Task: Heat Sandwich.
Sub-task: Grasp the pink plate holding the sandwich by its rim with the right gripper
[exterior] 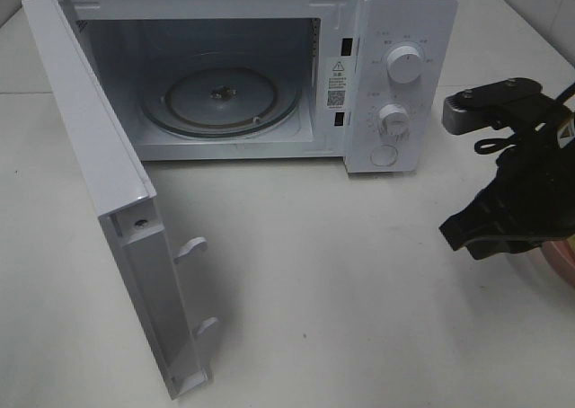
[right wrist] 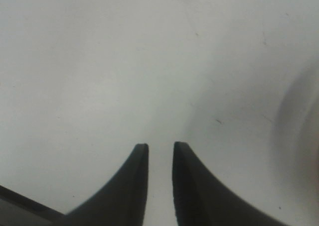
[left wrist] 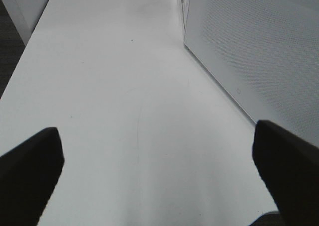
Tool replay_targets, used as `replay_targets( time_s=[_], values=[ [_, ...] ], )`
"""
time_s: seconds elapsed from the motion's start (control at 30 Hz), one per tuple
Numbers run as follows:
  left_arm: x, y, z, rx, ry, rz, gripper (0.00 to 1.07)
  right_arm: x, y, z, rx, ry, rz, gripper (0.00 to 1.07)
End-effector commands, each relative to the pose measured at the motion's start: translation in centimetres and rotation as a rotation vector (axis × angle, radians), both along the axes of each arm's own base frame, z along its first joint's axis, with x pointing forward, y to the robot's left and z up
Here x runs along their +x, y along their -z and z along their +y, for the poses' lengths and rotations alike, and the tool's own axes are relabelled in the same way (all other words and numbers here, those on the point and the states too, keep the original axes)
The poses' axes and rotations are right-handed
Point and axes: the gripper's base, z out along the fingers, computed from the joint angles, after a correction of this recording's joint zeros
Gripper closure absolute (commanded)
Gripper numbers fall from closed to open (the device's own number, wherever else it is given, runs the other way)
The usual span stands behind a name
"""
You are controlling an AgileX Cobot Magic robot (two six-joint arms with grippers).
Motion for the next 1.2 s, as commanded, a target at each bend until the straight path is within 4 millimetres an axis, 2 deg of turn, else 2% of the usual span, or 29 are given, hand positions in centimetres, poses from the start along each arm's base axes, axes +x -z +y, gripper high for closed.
replay_targets(
  time_s=[0.03,0.07,0.13,0.17,0.2,0.3,0.5,0.8,0.93,1.1,1.2],
  values=[
    [-0.2,0.0,0.0,0.003,-0.006,-0.02,0.09,-0.1,-0.2,-0.6,-0.01,0.028,0.011,0.76],
    [-0.2,0.0,0.0,0.003,-0.006,-0.02,0.09,-0.1,-0.3,-1.3,-0.029,0.043,0.009,0.6],
    [-0.2,0.0,0.0,0.003,-0.006,-0.02,0.09,0.0,-0.4,-1.9,-0.045,0.052,0.002,0.4],
    [-0.2,0.0,0.0,0.003,-0.006,-0.02,0.09,0.1,-0.5,-2.3,-0.059,0.059,-0.004,0.22],
    [-0.2,0.0,0.0,0.003,-0.006,-0.02,0.09,0.1,-0.5,-2.3,-0.059,0.059,-0.004,0.22],
    [-0.2,0.0,0.0,0.003,-0.006,-0.02,0.09,0.1,-0.5,-3.0,-0.078,0.064,0.001,0.04],
    [-0.2,0.0,0.0,0.003,-0.006,-0.02,0.09,0.3,-0.5,-4.0,-0.084,0.103,0.001,0.07],
    [-0.2,0.0,0.0,0.003,-0.006,-0.02,0.09,0.9,-0.4,-6.7,-0.109,0.224,-0.017,0.1],
    [-0.2,0.0,0.0,0.003,-0.006,-0.02,0.09,1.7,0.4,-7.7,-0.115,0.268,0.016,0.11],
    [-0.2,0.0,0.0,0.003,-0.006,-0.02,0.09,2.5,1.3,-7.9,-0.138,0.277,0.043,0.11],
    [-0.2,0.0,0.0,0.003,-0.006,-0.02,0.09,3.2,2.5,-8.0,-0.162,0.278,0.067,0.13]
  ],
)
